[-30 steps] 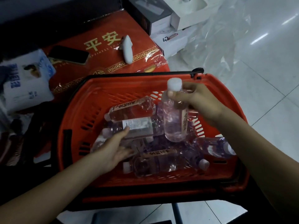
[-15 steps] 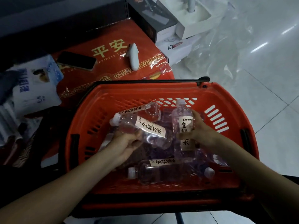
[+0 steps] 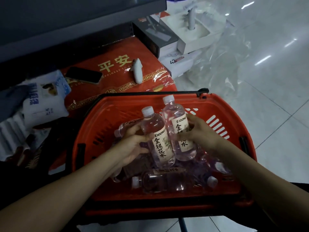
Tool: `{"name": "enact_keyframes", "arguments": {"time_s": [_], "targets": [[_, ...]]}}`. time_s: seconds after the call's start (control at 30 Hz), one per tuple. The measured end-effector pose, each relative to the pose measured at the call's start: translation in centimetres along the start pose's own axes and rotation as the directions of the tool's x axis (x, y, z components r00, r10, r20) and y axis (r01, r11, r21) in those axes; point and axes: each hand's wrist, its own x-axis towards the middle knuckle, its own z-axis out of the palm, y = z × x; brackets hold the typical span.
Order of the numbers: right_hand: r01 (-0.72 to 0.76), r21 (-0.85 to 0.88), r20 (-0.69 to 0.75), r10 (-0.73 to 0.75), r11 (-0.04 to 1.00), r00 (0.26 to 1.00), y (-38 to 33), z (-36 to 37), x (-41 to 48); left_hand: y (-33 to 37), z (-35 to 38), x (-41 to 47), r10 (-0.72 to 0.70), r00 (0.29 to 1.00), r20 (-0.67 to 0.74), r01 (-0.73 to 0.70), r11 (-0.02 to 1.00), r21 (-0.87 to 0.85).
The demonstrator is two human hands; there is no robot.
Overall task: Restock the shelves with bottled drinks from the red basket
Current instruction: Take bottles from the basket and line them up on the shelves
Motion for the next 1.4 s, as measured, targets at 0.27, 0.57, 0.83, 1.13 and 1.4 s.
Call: {"name": "enact_keyframes", "arguments": {"time_s": [0.27, 0.57, 0.83, 1.13, 1.4], "targets": [[0.209, 0.204, 0.018, -0.217, 0.956, 0.976, -7.9, 2.2, -3.3, 8.8, -0.8, -6.0, 0.195, 0.98, 0.035, -0.197, 0.977, 0.08], [0.427, 0.267, -0.032, -0.435, 0.864, 0.9, -21.3, 3.0, -5.1, 24.4, 1.0, -12.4, 0.466, 0.88, 0.091, -0.475, 0.857, 0.201], [0.617, 0.244, 0.004, -0.637, 0.748, 0.771, -36.3, 3.5, -5.7, 38.0, 2.1, -18.7, 0.666, 0.729, 0.158, -0.68, 0.677, 0.282], [0.798, 0.219, 0.026, -0.821, 0.562, 0.571, -52.0, 8.8, -6.1, 50.5, 1.5, -27.0, 0.895, 0.445, 0.039, -0.87, 0.422, 0.255], [0.878, 0.262, -0.019, -0.907, 0.4, 0.42, -61.5, 16.9, -5.8, 57.6, -4.2, -33.1, 0.971, 0.232, -0.064, -0.918, 0.24, 0.315]]}}
